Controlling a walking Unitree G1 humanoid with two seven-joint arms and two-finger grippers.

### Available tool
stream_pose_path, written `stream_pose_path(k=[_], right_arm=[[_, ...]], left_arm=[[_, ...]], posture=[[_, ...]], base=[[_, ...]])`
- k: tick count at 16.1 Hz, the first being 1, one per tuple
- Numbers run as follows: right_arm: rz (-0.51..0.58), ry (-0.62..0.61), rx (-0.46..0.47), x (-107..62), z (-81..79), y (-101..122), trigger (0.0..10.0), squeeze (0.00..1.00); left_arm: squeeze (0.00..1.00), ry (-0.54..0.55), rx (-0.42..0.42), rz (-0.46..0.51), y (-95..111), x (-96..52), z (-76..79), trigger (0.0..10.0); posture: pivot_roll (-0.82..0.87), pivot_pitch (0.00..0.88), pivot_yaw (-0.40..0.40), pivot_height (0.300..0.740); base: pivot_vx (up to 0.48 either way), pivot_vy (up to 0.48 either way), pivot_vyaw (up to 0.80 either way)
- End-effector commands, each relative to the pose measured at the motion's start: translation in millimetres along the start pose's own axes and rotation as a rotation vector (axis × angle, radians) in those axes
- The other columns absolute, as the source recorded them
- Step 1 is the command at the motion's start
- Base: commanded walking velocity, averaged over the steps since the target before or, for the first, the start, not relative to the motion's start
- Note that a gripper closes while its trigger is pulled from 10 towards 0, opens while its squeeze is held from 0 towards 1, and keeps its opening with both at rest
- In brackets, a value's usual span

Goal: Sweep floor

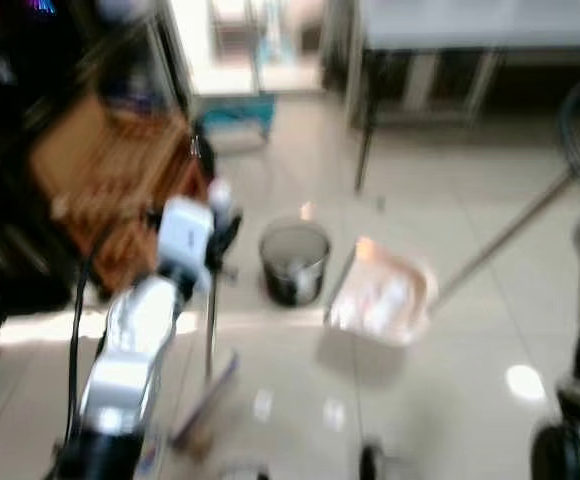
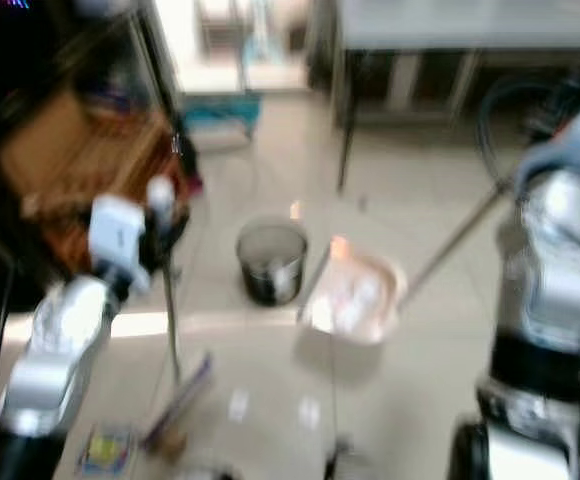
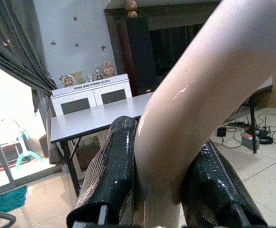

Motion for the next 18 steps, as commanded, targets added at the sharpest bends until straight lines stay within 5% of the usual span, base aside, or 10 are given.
stream_pose_path(k=[1, 9, 18], right_arm=[[0.030, 0.068, 0.034, -2.4, -17.5, 9.2, 10.0, 0.00], [-0.024, 0.143, 0.064, -13.9, -39.9, -11.0, 10.0, 0.00], [0.005, 0.152, 0.079, -13.7, -42.0, -9.7, 10.0, 0.00]], left_arm=[[0.00, 0.038, 0.017, 0.024, 7.1, 1.8, -6.9, 10.0], [0.00, 0.089, 0.021, 0.034, 10.3, 6.8, -11.1, 10.0], [0.00, 0.098, 0.026, 0.025, 7.2, 2.7, -11.9, 10.0]], posture=[[-0.01, 0.048, 0.064, 0.740], [-0.01, 0.062, 0.051, 0.740], [0.00, 0.055, 0.042, 0.740]], base=[[0.000, 0.000, 0.00], [0.255, 0.000, 0.00], [0.359, 0.000, 0.00]])
Point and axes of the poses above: a point about 5 cm out from each wrist's last joint towards the gripper, its own x axis pointing out of the wrist towards the gripper, its own y axis along the axis of the wrist's last joint, z = x × y, the point moved 3 cm from there along x, pointing out of the wrist towards the gripper, and after that the axes turned 14 degrees about x, right-handed, at the moved point
